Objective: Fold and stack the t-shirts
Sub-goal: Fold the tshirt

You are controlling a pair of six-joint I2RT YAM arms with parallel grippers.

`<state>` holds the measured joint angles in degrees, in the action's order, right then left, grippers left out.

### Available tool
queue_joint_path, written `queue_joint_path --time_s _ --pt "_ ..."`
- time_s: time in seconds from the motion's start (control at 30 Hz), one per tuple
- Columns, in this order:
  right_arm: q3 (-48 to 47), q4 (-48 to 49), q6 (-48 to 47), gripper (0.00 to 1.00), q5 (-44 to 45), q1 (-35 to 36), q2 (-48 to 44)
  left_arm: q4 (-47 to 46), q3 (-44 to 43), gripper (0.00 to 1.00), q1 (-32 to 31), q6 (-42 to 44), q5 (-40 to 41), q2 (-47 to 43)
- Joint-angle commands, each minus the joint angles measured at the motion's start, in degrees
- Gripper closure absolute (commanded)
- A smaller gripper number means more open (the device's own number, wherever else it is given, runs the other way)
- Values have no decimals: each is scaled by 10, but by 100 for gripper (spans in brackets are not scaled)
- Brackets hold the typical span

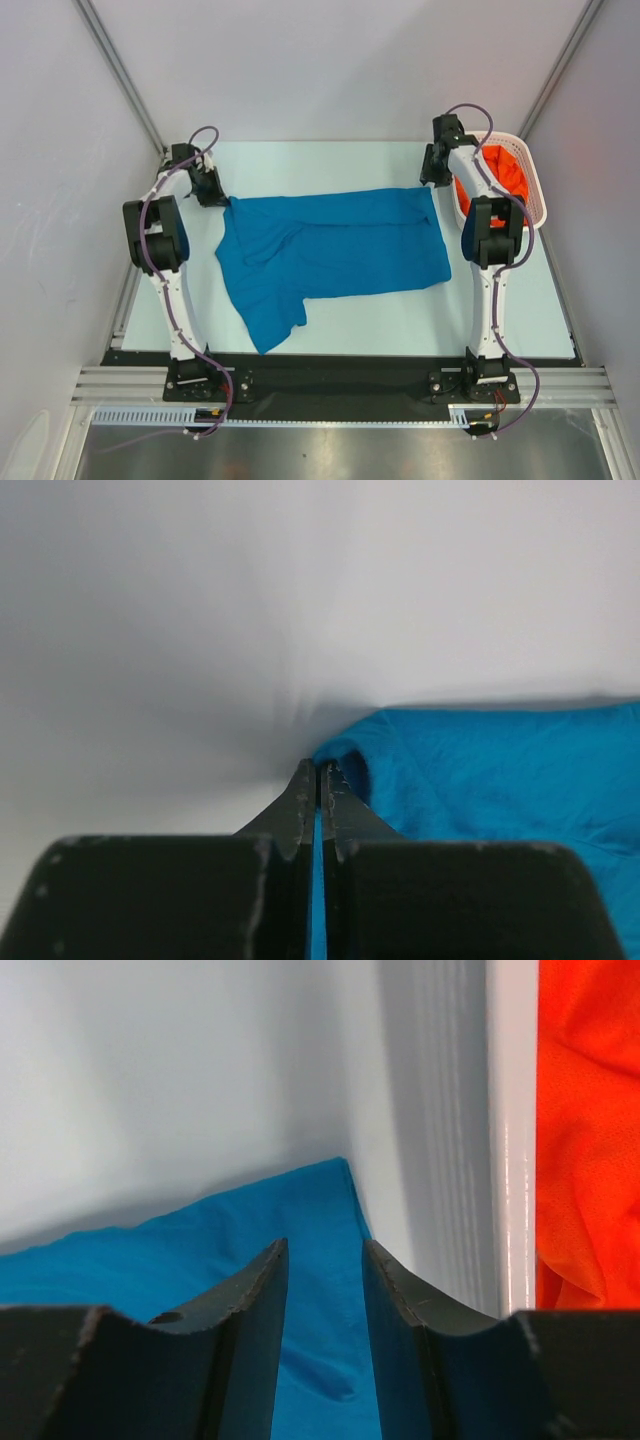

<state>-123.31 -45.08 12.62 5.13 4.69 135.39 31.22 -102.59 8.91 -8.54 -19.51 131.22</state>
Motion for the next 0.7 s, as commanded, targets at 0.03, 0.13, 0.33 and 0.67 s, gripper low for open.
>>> queue_joint_path --time_s 0.03,0.13,0.33,0.67 --pt "7 22 12 59 32 5 8 -4 25 100 2 -3 11 -23" --pt "-1 24 7 59 33 5 22 -1 26 100 3 -4 9 -25" --pt "-3 58 -2 57 -7 4 42 3 24 100 6 -4 10 -30" --pt "-30 85 0 96 31 4 70 19 15 100 19 -13 22 -26"
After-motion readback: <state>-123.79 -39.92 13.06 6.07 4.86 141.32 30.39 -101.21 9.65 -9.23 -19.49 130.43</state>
